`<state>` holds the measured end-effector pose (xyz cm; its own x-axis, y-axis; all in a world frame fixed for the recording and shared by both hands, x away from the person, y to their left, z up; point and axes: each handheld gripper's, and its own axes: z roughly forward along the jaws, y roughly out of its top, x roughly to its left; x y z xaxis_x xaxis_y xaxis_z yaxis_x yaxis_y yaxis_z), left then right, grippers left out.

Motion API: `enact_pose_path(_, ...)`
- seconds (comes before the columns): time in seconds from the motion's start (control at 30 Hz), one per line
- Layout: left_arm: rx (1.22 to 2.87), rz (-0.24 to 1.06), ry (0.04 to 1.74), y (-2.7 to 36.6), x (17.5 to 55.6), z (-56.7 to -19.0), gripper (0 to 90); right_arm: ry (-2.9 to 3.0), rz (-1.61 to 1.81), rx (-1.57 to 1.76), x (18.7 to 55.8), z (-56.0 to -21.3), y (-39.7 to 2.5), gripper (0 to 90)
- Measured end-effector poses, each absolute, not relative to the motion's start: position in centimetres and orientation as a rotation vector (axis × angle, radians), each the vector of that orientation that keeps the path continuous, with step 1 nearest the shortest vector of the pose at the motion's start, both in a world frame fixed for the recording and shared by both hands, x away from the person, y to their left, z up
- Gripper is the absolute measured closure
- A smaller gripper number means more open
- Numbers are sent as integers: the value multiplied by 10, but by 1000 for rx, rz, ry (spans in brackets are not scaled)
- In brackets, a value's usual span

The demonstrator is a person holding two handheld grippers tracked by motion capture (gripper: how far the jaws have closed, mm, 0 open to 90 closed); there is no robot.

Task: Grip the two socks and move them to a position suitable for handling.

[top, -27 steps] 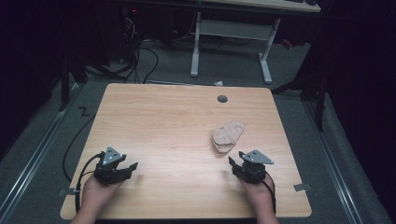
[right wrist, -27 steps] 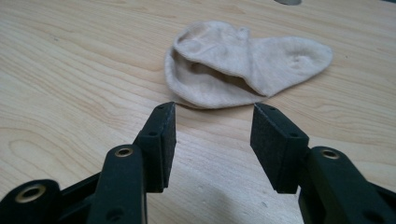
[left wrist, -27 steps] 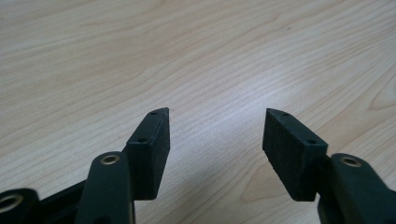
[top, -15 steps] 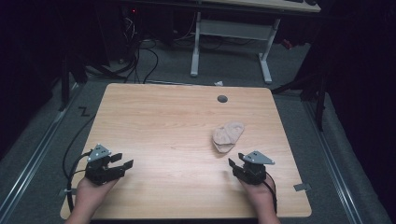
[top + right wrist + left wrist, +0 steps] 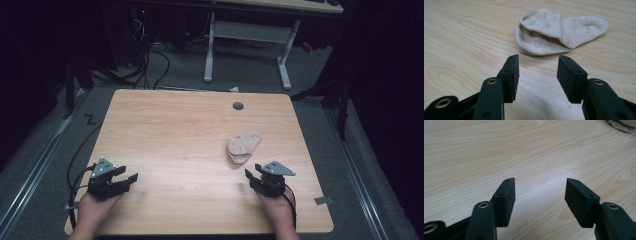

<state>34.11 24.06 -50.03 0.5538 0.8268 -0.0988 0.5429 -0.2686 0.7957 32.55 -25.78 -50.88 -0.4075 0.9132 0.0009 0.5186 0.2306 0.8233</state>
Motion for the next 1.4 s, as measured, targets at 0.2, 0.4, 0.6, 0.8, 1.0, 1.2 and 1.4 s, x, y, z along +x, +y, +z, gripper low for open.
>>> enact_pose_path(0.2, 1966, 453, 1108, 241, 343, -503, 390, 2032, 1060, 1320, 324, -510, -257, 537)
enact_pose_path(0.4, 1967, 442, 1117, 244, 343, -504, 381, 2050, 1063, 1319, 327, -511, -256, 540)
enact_pose_path(0.6, 1974, 426, 1108, 243, 343, -505, 382, 2066, 1057, 1324, 328, -510, -254, 552)
enact_pose_path(0.8, 1992, 422, 1091, 238, 343, -506, 381, 2085, 1060, 1308, 335, -502, -242, 529)
enact_pose_path(1.0, 1998, 421, 1081, 238, 342, -506, 381, 2085, 1066, 1298, 345, -491, -234, 515)
enact_pose_path(1.2, 1980, 417, 1084, 242, 341, -505, 380, 2103, 1048, 1292, 357, -483, -228, 511)
enact_pose_path(1.4, 1982, 411, 1083, 243, 342, -505, 380, 2124, 1039, 1310, 368, -480, -224, 504)
